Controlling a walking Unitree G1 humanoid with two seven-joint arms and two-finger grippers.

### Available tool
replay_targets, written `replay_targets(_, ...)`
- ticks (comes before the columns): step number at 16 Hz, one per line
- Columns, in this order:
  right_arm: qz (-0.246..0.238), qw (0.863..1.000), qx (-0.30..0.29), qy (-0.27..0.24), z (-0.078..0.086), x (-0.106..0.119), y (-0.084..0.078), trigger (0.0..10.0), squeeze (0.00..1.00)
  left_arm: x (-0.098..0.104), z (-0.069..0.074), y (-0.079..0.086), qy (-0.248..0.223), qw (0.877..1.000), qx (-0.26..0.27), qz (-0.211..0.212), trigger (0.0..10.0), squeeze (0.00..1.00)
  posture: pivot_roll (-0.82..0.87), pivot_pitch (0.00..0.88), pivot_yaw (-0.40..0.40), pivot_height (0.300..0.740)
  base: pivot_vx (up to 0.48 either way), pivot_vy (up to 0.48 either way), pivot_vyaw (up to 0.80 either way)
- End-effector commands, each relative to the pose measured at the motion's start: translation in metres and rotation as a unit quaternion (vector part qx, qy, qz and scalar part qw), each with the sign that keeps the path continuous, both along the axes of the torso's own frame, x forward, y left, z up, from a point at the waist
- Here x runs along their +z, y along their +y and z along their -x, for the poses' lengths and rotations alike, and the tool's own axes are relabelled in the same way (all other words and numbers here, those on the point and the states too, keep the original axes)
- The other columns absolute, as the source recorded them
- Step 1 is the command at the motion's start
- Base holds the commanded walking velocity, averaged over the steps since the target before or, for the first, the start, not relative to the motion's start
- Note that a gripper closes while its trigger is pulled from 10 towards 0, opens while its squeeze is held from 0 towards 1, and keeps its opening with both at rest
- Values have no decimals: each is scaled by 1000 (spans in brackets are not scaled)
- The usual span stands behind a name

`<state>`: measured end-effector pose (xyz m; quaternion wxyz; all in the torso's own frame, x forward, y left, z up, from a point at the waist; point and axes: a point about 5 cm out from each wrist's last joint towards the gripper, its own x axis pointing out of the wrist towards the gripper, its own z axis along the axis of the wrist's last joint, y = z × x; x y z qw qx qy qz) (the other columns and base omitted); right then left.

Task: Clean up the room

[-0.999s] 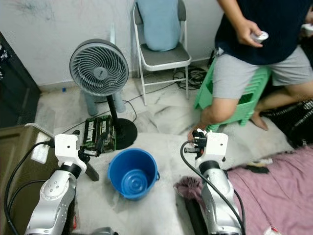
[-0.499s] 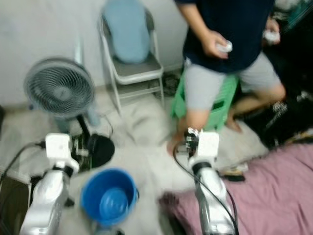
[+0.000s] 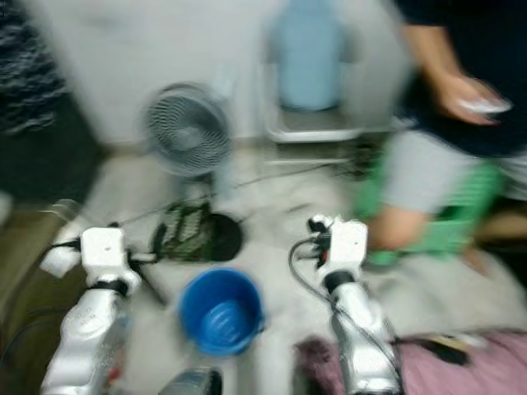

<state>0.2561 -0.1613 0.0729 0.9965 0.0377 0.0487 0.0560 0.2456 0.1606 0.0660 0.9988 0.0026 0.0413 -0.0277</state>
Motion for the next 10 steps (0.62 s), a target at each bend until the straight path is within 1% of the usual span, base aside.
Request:
replay_targets(1, -7, 1000, -4, -3, 0, 0, 0, 10000, 0, 2, -1, 4, -3, 1000, 6, -10, 10000, 0, -8, 45, 11, 740, 0, 0, 800)
replay_targets(4, -10, 1000, -3, -2, 0, -1, 2, 10000, 0, 2, -1, 4, -4, 1000, 8, -12, 10000, 0, -6, 47, 11, 740, 0, 0, 800)
replay_targets(8, -10, 1000, -4, -3, -1, 0, 2, 10000, 0, 2, -2, 4, -5, 1000, 8, -12, 10000, 0, -7, 48, 9, 740, 0, 0, 798)
replay_targets(9, -17, 1000, -10, -4, -1, 0, 0, 10000, 0, 3, -2, 4, -5, 1000, 7, -12, 10000, 0, -7, 49, 9, 740, 0, 0, 425)
replay_targets(10, -16, 1000, -15, -3, -1, 0, -2, 10000, 0, 2, -2, 4, -5, 1000, 7, -13, 10000, 0, -5, 49, 10, 740, 0, 0, 0)
